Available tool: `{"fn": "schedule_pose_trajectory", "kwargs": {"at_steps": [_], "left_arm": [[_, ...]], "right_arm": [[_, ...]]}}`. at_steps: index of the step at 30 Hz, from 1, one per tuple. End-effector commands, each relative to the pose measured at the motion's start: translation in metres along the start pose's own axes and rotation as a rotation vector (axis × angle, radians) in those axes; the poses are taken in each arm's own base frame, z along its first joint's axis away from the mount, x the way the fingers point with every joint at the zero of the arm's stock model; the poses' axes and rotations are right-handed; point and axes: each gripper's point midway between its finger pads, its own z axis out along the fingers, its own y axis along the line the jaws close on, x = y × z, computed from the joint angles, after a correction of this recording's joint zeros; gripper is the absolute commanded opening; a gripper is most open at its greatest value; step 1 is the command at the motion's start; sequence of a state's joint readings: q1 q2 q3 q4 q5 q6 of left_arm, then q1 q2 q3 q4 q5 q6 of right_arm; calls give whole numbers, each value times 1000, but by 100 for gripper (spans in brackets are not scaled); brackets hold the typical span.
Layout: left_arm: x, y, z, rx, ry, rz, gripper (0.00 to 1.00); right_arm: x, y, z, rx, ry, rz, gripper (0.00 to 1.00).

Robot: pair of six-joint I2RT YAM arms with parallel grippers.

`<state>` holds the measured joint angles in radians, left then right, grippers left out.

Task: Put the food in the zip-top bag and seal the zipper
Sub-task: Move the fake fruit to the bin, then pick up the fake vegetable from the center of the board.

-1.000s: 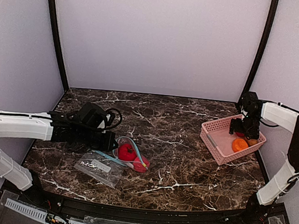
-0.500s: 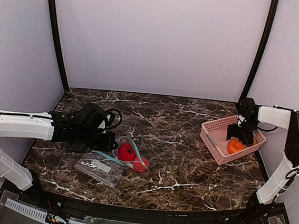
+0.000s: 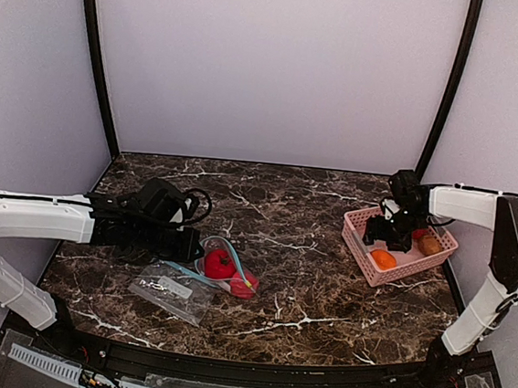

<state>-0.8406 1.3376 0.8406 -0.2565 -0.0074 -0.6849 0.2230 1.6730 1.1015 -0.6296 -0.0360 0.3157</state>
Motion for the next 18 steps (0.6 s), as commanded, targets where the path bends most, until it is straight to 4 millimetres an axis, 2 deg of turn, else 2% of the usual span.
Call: {"fn": "schedule_pose_trajectory", "kwargs": {"at_steps": [1, 4, 7, 18], "left_arm": [[-3, -1, -5, 7, -6, -10, 1], [-4, 0, -7, 3, -14, -10, 1], [-4, 0, -9, 1, -15, -9, 1], [-2, 2, -9, 1, -13, -11, 1]], "right_arm": [[-19, 4, -32, 2, -93, 4, 91], [-17, -8, -40, 33, -106, 10, 97], [-7, -17, -35, 34, -74, 30, 99], [35, -6, -17, -48, 47, 10, 99]]}}
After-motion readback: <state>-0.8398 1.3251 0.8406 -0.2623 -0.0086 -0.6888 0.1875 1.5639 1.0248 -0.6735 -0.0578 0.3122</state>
